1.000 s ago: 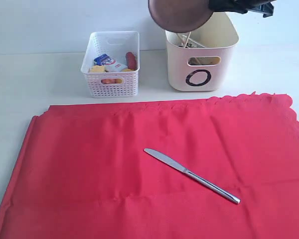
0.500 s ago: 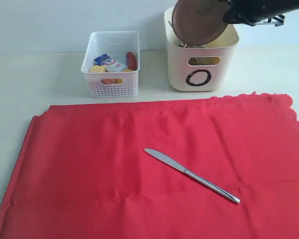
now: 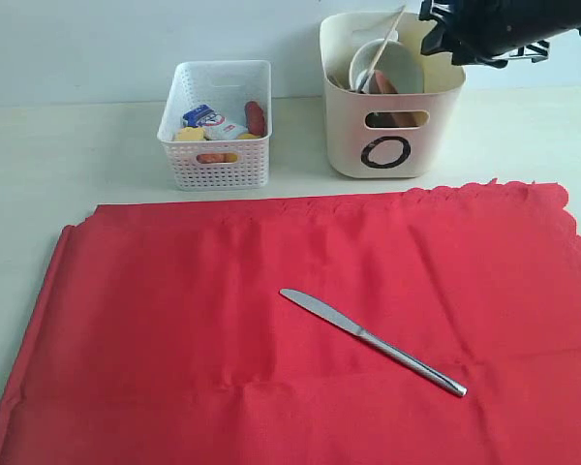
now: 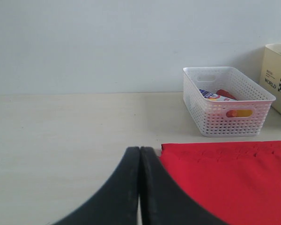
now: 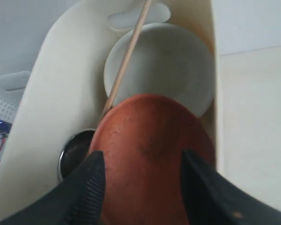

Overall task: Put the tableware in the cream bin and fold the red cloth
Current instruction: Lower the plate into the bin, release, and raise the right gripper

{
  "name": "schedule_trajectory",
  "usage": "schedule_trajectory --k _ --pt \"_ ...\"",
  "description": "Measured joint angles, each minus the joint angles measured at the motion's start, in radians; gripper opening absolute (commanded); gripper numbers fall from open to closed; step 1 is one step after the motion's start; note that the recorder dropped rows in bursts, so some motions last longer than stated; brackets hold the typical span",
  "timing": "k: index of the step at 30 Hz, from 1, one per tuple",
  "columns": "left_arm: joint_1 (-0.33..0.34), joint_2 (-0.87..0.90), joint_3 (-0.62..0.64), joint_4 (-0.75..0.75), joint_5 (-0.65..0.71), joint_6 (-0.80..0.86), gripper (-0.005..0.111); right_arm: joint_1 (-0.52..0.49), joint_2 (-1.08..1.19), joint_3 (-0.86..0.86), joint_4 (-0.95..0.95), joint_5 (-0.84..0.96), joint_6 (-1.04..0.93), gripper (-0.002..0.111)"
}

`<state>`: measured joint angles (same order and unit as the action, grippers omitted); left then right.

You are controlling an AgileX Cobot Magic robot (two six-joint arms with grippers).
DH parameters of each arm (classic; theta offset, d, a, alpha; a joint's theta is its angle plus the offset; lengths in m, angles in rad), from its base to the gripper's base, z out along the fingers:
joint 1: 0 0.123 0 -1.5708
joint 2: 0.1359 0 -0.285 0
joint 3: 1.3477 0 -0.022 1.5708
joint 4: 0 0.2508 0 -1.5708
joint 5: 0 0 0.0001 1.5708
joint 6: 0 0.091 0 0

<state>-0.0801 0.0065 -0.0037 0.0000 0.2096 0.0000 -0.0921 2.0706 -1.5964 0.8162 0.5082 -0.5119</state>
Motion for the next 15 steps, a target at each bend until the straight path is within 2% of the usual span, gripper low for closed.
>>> schedule_trajectory --k 15 --pt "0.000 0.000 0.000 0.000 0.000 0.000 0.000 0.000 -0.267 0.000 -0.255 0.355 0.017 0.049"
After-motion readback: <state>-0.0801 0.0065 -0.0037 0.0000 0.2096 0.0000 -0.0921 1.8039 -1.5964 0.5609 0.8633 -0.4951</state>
